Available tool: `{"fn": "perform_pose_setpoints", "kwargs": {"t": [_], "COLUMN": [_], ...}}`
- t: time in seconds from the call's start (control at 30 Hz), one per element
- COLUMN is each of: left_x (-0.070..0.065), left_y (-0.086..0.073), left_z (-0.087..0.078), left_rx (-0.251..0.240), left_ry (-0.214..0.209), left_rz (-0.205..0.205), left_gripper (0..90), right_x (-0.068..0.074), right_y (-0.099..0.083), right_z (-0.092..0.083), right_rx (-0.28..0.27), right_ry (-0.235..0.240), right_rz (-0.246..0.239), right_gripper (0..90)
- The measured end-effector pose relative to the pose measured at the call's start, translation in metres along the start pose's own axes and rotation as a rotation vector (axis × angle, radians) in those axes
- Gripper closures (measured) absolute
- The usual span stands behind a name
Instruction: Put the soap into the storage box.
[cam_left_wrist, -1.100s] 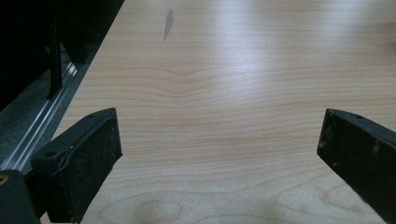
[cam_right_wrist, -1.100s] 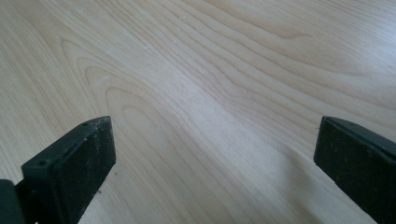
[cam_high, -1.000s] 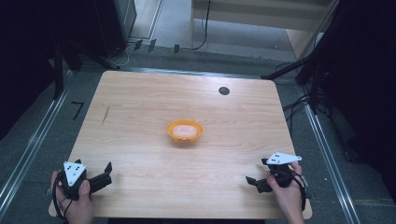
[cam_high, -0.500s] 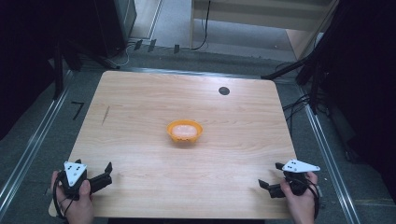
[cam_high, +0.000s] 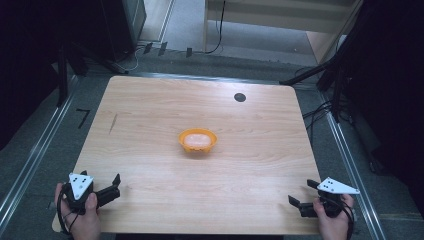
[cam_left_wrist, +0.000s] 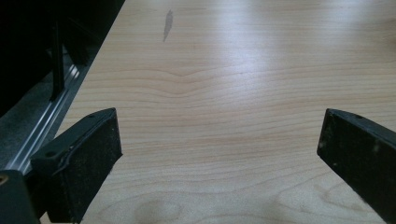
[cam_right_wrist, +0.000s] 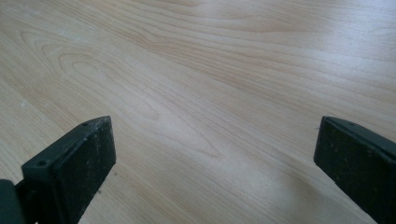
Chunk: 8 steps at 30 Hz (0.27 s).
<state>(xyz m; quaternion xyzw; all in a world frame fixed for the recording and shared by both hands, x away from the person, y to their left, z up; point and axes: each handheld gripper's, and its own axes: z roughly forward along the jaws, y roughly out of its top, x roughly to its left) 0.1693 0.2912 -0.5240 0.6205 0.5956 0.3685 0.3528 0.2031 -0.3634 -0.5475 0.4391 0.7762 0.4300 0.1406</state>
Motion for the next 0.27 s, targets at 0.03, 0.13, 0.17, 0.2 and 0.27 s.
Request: {"fn": "perform_pose_setpoints", "kwargs": {"t": [0.03, 0.13, 0.17, 0.2, 0.27], "left_x": [-0.0001, 0.0, 0.0, 0.0, 0.0002], "left_y": [0.0, 0.0, 0.0001, 0.0001, 0.0005], "left_z": [0.0, 0.0001, 0.0003, 0.0003, 0.0011], "left_rx": [0.0, 0.001, 0.003, 0.003, 0.011], "left_ry": [0.001, -0.001, -0.003, -0.003, -0.007], "left_rz": [0.001, 0.0, -0.002, -0.002, -0.004], "left_gripper": [0.1, 0.0, 0.0, 0.1, 0.0], "right_x": [-0.0006, -0.0011, -0.0015, -0.0015, -0.0024], "right_y": [-0.0007, -0.0033, -0.0042, -0.0042, -0.0056], "right_z": [-0.0003, -0.0008, -0.0008, -0.0008, -0.0005], "right_rx": [-0.007, -0.015, -0.018, -0.018, -0.021], "right_ry": [0.0, 0.001, -0.001, -0.001, 0.0], "right_rz": [-0.003, 0.005, 0.008, 0.008, 0.015], "right_gripper": [0.0, 0.0, 0.0, 0.0, 0.0]}}
